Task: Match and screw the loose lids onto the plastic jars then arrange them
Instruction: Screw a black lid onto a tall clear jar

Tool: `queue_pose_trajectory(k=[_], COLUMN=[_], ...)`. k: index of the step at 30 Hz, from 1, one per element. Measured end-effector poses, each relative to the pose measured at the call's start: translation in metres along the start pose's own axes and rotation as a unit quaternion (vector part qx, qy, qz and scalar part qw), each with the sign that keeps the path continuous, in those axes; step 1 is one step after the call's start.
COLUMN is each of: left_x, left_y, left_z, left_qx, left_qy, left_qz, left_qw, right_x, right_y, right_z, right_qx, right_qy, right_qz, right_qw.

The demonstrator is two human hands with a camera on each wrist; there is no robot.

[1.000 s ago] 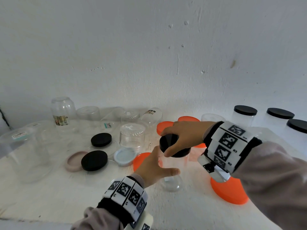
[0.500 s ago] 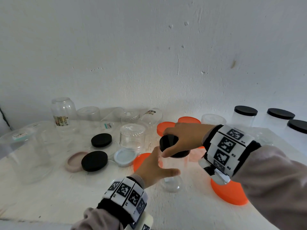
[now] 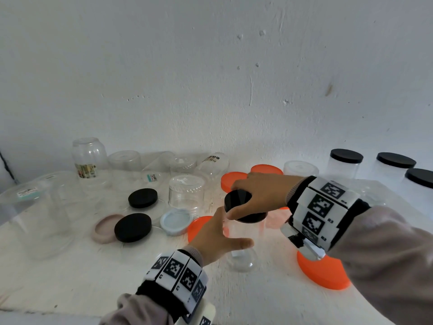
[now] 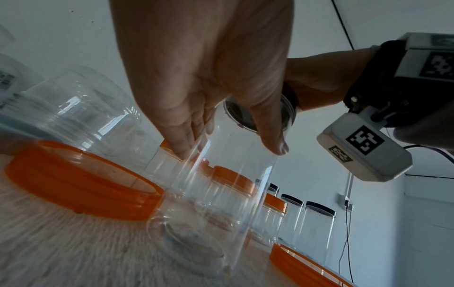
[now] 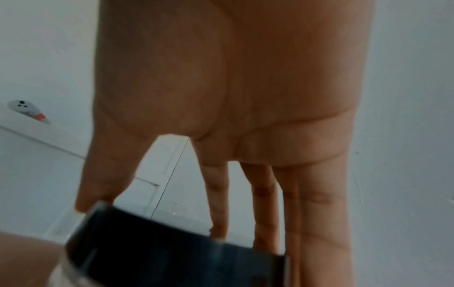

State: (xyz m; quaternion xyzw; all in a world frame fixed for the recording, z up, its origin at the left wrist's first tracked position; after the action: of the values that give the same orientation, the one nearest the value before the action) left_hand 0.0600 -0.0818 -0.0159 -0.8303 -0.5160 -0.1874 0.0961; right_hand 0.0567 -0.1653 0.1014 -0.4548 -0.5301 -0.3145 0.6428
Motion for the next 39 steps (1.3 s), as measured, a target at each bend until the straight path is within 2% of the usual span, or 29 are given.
queue_pose_trajectory(k=[4, 8, 14, 19, 27, 33, 39], left_x=[0.0002, -0.0004, -0.0005, 0.0001, -0.0012, -0.0003, -0.001], left_y=[-0.0009, -0.0015, -0.0017, -0.0023, -0.0025, -0.0021, -0.0023], left_z=[-0.0022, -0.0027, -0.0021, -0.0038, -0.0055, -0.0036, -0.0044], left_qx=[-0.003, -0.003, -0.002, -0.005, -0.009, -0.002, -0.007], left_qy=[0.001, -0.001, -0.001, -0.001, -0.005, -0.009, -0.015], left_qz=[-0.001, 0.0, 0.002, 0.0, 0.008, -0.001, 0.001], left_qw=[1.0, 1.0, 1.0, 1.0, 1.0, 1.0, 1.0], right_x=[-0.0055, -0.003, -0.0033, -0.0041, -0.0029, -0.0059, -0.0048], right_y=[-0.0033, -0.0035, -0.0023, -0.0052, -0.0029, -0.002, -0.0024], right_z=[-0.0004, 0.0016, -0.0001, -0.0024, -0.0031, -0.0036, -0.0035], right_qx=[0.017, 0.029, -0.017, 0.018, -0.001, 0.029, 0.032], right_qy=[0.039, 0.043, -0.011, 0.067, 0.033, 0.062, 0.059], right_qz=[0.069, 0.045, -0.015, 0.041, -0.002, 0.038, 0.02], right_qw=[0.997, 0.998, 1.0, 0.997, 0.999, 0.997, 0.998])
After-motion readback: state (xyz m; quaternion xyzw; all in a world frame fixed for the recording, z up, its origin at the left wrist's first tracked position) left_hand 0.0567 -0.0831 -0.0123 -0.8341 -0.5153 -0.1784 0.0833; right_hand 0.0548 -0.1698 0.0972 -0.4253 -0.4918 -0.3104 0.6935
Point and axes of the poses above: each hand's wrist, its own y-axis towards the middle knuckle, its own x-axis out of the back of the hand, z = x × y, the point moved 8 cm from there along y, towards the middle knuckle, and after that the axes turned 5 degrees about z, right-handed, at the moved point
